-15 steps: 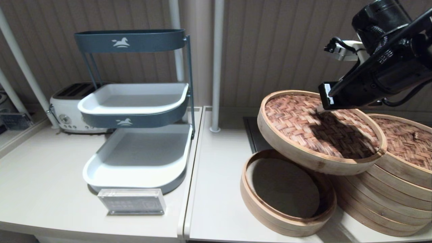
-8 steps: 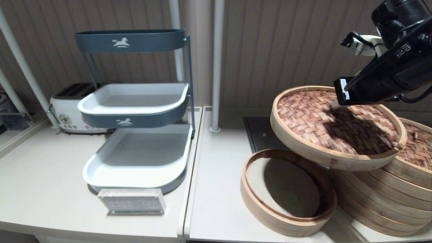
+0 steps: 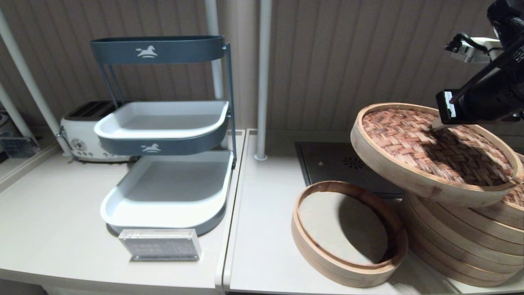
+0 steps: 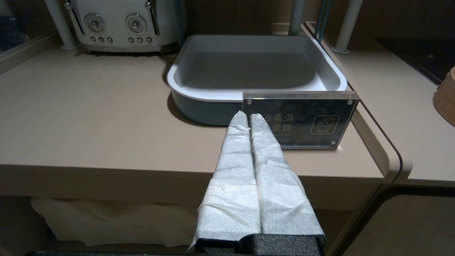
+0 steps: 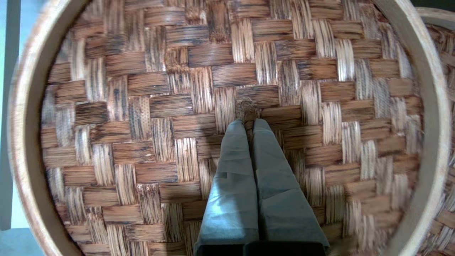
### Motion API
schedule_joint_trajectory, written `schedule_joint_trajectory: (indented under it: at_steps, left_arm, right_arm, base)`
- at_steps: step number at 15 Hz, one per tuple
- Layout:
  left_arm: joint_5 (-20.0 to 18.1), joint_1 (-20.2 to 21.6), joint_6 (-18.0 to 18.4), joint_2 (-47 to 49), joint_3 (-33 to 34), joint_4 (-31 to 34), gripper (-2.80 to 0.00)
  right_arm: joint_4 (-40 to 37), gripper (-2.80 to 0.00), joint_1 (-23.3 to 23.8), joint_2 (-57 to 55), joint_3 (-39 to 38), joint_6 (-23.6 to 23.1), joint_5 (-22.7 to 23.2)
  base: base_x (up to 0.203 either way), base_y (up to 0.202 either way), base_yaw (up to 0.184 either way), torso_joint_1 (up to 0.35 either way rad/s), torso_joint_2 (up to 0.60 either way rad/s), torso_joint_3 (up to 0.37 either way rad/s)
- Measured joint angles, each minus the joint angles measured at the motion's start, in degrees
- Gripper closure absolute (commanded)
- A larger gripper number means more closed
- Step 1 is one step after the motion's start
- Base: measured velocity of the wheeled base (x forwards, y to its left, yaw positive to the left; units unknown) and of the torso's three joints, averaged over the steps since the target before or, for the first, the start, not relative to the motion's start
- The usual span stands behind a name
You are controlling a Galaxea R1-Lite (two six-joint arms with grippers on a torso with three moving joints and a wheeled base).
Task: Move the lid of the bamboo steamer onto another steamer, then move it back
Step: Put the steamer
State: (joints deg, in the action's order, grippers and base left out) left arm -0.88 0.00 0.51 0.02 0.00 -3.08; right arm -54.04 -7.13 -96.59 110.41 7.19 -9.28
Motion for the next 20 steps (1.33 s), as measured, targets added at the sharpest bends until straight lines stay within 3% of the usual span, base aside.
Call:
schedule_joint_trajectory:
  at_steps: [7, 11, 20]
  left_arm:
    - [0.0, 0.0, 0.0, 0.0, 0.0, 0.0, 0.0]
    - [0.0, 0.0, 0.0, 0.0, 0.0, 0.0, 0.0]
    - [0.0, 0.0, 0.0, 0.0, 0.0, 0.0, 0.0]
  right_arm:
    - [0.5, 0.0, 6.6, -0.3, 0.0, -2.5, 1.3]
    - [0.5, 0.0, 13.7, -1.0, 0.0, -4.4, 4.7]
    - [0.5, 0.0, 20.0, -1.4, 0.0, -6.8, 6.5]
  base:
    - [0.0, 0.0, 0.0, 0.0, 0.0, 0.0]
    - [0.0, 0.0, 0.0, 0.0, 0.0, 0.0]
    - [0.0, 0.0, 0.0, 0.0, 0.0, 0.0]
